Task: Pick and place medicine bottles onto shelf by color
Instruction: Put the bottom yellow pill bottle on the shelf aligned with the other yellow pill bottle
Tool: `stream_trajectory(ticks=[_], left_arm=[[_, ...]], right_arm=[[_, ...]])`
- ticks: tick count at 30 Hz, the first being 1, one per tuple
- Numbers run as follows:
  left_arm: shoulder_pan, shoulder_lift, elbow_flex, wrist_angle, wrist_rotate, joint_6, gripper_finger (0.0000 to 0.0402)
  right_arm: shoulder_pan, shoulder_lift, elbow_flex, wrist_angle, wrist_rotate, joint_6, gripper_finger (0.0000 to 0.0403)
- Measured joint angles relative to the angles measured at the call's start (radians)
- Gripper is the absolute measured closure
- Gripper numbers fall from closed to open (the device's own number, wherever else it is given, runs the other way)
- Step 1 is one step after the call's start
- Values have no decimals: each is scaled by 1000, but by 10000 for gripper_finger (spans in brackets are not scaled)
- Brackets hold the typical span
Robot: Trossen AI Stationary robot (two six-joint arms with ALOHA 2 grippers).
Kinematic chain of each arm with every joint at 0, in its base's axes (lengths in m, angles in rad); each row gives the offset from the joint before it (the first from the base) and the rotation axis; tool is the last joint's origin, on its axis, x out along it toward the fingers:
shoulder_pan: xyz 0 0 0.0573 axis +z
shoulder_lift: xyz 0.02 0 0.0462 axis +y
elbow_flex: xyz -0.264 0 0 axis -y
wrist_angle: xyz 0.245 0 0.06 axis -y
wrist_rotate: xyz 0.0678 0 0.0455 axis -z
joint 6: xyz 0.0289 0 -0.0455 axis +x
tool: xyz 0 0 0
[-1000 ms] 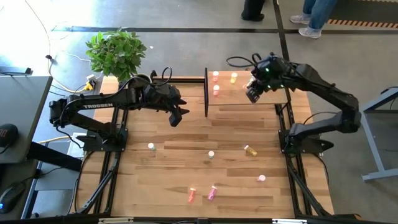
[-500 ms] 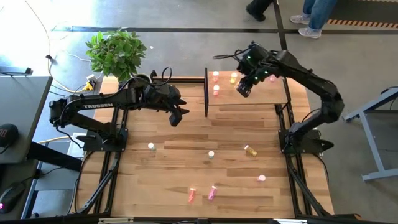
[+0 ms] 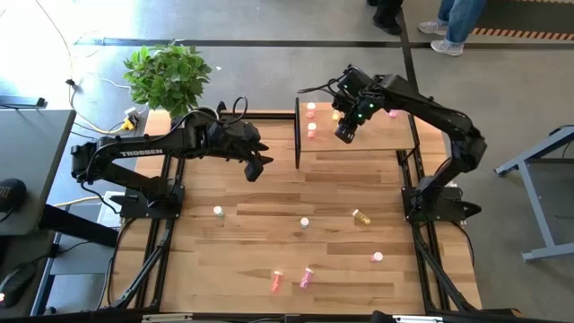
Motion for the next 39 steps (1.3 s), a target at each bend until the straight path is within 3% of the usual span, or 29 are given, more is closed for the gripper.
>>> stream_trajectory(ticks=[39], left_arm=[[0, 0, 0, 3, 0, 2, 190]], right_arm=[[5, 35, 0, -15, 11, -65, 295]])
